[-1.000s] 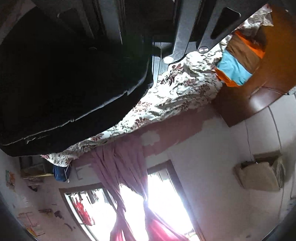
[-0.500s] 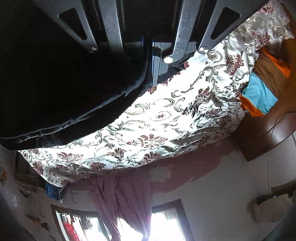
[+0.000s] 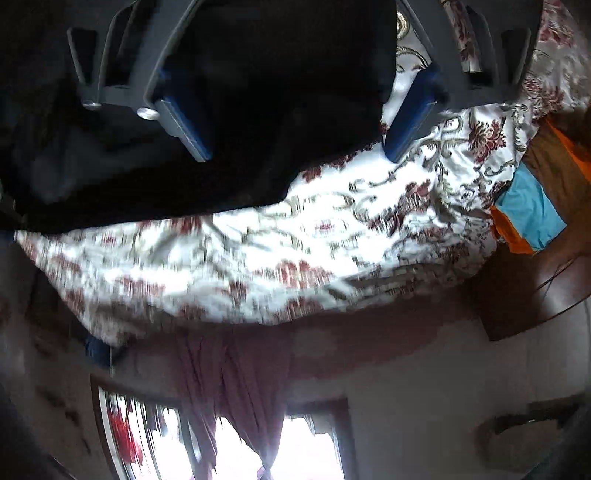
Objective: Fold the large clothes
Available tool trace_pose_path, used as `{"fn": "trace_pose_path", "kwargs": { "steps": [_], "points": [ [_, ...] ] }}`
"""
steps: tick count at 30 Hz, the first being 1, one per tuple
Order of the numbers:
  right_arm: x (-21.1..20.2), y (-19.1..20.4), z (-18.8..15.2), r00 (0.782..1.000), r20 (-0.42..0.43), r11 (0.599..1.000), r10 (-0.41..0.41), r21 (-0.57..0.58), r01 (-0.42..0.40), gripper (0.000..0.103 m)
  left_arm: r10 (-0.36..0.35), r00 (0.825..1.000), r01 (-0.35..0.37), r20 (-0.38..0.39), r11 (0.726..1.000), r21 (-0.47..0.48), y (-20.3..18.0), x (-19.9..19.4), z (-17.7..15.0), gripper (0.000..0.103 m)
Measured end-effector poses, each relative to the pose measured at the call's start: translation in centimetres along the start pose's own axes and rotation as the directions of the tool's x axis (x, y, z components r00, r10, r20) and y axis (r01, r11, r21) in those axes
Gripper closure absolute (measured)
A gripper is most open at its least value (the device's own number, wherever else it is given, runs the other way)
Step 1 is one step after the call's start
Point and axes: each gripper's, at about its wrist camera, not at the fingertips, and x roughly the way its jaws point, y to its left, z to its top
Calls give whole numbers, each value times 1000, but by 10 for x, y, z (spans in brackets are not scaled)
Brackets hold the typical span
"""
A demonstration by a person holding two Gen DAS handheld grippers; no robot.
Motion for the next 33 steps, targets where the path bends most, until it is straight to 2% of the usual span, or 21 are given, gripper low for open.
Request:
{"fn": "trace_pose_path", "kwargs": {
  "steps": [1,3,6,9,12,14,19,20,25,33],
  "points": [
    [-10,1,-1,1000,11,1000,14,-2,-14,22,-13,1000,13,1,1000,-13,3,-3,2,9],
    [-23,1,-5,999,24,999,42,-2,-42,12,-24,1000,24,-7,999,-32,6,-9,2,9],
    [-48,3,-16,993,45,994,108,-15,-107,10,-61,998,62,18,997,-49,8,-30,-10,9],
    [-65,11,-34,988,9,987,152,-46,-151,9,-117,992,119,43,991,-55,4,-52,-30,8],
    [-72,18,-53,972,-65,973,224,-48,-228,9,-235,972,235,29,972,-27,-8,-72,-62,7],
    [-71,22,-68,955,-127,961,269,-30,-275,9,-278,961,278,4,961,1,-19,-78,-80,7],
    [-60,26,-94,936,-202,955,287,-11,-295,9,-362,927,366,-94,930,33,-46,-72,-116,7],
    [-57,24,-94,934,-204,954,292,-1,-298,9,-362,926,367,-107,929,38,-50,-69,-120,7],
    [-26,14,-86,936,-202,957,288,85,-276,6,-274,952,289,-135,951,107,-71,-49,-114,0],
    [39,6,-58,939,-228,963,256,141,-228,5,-205,967,219,-152,973,80,-73,-17,-81,0]
  ]
}}
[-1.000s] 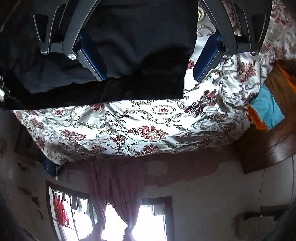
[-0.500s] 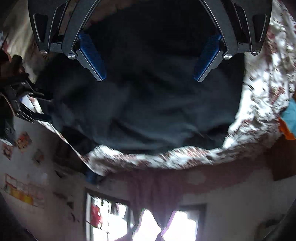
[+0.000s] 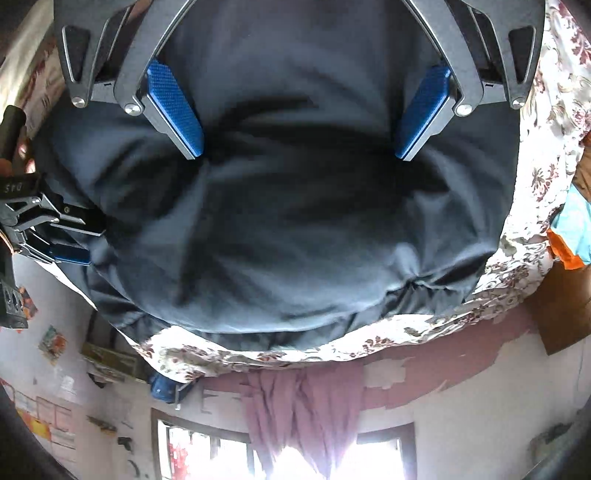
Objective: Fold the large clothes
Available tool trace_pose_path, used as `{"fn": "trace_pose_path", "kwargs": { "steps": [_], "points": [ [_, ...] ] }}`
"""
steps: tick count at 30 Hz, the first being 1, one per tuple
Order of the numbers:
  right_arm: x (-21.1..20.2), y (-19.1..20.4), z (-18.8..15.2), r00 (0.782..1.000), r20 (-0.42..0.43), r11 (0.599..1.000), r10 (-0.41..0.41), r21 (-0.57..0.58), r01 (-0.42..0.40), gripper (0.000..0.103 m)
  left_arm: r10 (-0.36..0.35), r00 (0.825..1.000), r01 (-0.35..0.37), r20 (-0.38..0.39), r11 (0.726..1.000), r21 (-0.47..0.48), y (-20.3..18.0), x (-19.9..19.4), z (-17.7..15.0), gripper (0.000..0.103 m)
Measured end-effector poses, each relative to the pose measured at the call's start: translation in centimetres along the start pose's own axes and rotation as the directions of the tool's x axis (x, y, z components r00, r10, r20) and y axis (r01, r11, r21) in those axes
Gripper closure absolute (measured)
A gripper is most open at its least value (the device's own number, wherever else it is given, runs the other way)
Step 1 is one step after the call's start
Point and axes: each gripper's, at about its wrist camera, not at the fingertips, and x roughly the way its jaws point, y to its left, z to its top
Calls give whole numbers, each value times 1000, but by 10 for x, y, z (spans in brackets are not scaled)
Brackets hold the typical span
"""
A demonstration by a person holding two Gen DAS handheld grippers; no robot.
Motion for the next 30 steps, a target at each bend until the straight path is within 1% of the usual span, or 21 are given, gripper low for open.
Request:
{"fn": "trace_pose_path", "kwargs": {
  "steps": [2,6,10,14,16,18,20,24,30],
  "points": [
    [12,-5,12,1000,-11,1000,-20,4,20,5,2,1000,-2,-14,1000,-21,6,8,9,0],
    [36,-19,30,999,-41,999,-23,38,25,5,2,999,-5,-38,997,-77,22,24,32,0],
    [54,-28,42,995,-55,997,-80,18,81,5,2,999,-7,-40,994,-113,36,40,50,0],
    [68,-43,49,989,-69,990,-132,37,134,5,15,999,-21,-42,988,-153,52,55,62,0],
    [77,-53,50,990,-85,990,-109,75,115,5,16,999,-24,-45,982,-185,60,62,66,0],
    [86,-61,50,992,-104,991,-68,109,80,4,-18,999,7,-49,974,-226,68,73,68,0],
    [91,-65,49,993,-107,990,-43,130,57,2,-52,997,36,-63,972,-232,72,83,69,0],
    [100,-73,40,993,-114,986,-2,165,21,1,-68,995,50,-74,973,-224,70,96,71,0],
    [108,-83,32,992,-106,973,67,225,-42,1,-118,991,96,-66,959,-265,78,111,71,0]
  ]
}}
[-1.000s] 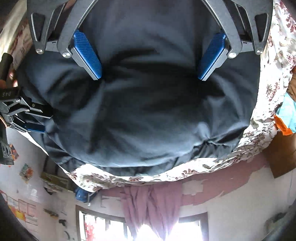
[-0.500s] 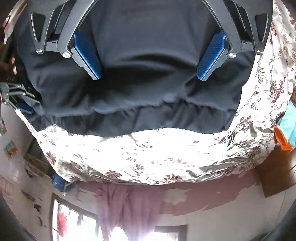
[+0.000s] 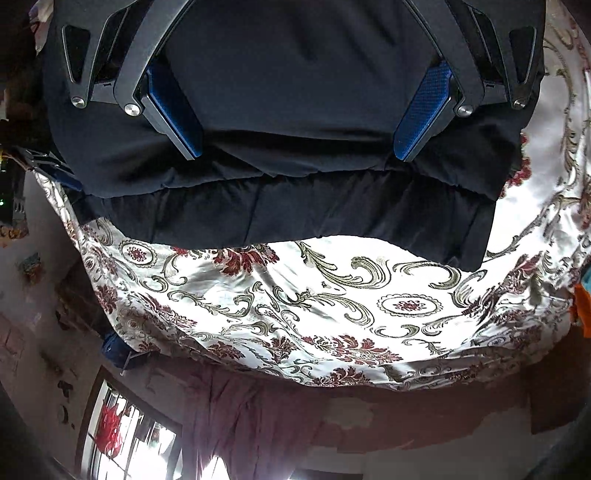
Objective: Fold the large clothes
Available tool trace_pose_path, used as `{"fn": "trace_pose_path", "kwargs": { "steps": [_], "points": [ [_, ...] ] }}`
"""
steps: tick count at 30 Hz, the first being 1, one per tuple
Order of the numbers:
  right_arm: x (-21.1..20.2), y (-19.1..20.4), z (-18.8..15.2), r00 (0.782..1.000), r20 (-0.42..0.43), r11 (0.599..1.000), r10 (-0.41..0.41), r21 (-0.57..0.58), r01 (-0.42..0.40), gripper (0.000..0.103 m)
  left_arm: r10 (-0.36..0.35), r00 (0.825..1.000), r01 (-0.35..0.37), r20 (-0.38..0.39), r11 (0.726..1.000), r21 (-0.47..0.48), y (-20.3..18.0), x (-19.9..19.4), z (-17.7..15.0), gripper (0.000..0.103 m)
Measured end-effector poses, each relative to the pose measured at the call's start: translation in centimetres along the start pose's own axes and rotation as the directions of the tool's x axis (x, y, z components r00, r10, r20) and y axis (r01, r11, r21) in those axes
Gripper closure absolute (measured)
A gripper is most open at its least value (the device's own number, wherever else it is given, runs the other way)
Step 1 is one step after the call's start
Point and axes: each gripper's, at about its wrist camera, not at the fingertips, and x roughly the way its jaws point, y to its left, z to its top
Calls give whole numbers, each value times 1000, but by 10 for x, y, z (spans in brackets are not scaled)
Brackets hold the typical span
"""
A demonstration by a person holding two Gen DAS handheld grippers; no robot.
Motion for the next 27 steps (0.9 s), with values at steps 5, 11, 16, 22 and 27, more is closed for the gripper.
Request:
{"fn": "trace_pose_path", "kwargs": {
  "steps": [5,11,16,22,27],
  "points": [
    [2,-2,-5,1000,29,1000,9,15,-9,1,5,999,-5,32,1000,5,-3,5,-4,0],
    [2,-3,-6,999,43,1000,12,19,-13,1,1,999,-2,53,1000,2,-2,7,-6,0],
    [2,-3,-6,999,46,1000,9,16,-9,1,4,998,-5,64,1000,4,-3,7,-7,0],
    [0,-4,-7,998,58,1000,6,11,-6,1,2,998,-3,69,1000,4,-3,7,-9,0],
    [-4,-5,-12,995,97,1000,11,9,-12,1,-4,996,3,94,1000,8,-2,5,-12,0]
  ]
}}
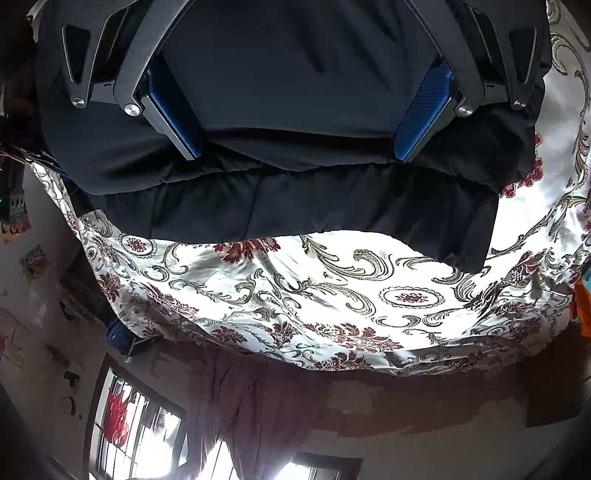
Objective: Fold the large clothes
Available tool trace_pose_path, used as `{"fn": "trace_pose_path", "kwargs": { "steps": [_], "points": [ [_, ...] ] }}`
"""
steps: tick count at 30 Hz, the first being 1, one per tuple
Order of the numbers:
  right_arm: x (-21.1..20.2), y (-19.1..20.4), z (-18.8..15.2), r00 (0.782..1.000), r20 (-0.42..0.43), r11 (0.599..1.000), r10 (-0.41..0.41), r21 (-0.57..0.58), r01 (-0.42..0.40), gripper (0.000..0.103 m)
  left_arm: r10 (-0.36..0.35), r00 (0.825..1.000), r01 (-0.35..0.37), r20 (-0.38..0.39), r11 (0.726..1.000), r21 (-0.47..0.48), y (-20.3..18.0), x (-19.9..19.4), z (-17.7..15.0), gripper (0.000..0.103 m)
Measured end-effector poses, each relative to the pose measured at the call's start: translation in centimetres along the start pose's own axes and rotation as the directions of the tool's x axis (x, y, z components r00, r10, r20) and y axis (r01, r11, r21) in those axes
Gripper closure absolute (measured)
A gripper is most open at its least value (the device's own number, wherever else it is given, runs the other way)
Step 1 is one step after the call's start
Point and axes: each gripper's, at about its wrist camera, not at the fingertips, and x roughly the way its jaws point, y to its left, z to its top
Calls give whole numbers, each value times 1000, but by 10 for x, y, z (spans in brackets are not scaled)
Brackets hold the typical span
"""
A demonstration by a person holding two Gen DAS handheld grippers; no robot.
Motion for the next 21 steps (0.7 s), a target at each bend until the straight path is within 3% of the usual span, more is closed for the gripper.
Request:
{"fn": "trace_pose_path", "kwargs": {
  "steps": [4,8,13,17,21],
  "points": [
    [-5,0,-3,999,33,1000,8,-1,-8,1,-9,1000,9,29,1000,2,1,-4,-3,0],
    [-19,-5,-11,991,119,998,57,15,-59,1,-40,996,40,78,999,-4,5,-10,-8,0],
    [-26,-13,-18,976,183,991,116,39,-125,1,-104,982,110,159,994,-26,12,-20,-17,0],
    [-27,-17,-20,969,199,986,146,55,-160,1,-129,975,137,181,990,-35,16,-21,-19,0],
    [-33,-15,-23,967,227,990,114,52,-129,2,-123,976,131,181,991,-31,16,-21,-19,0]
  ]
}}
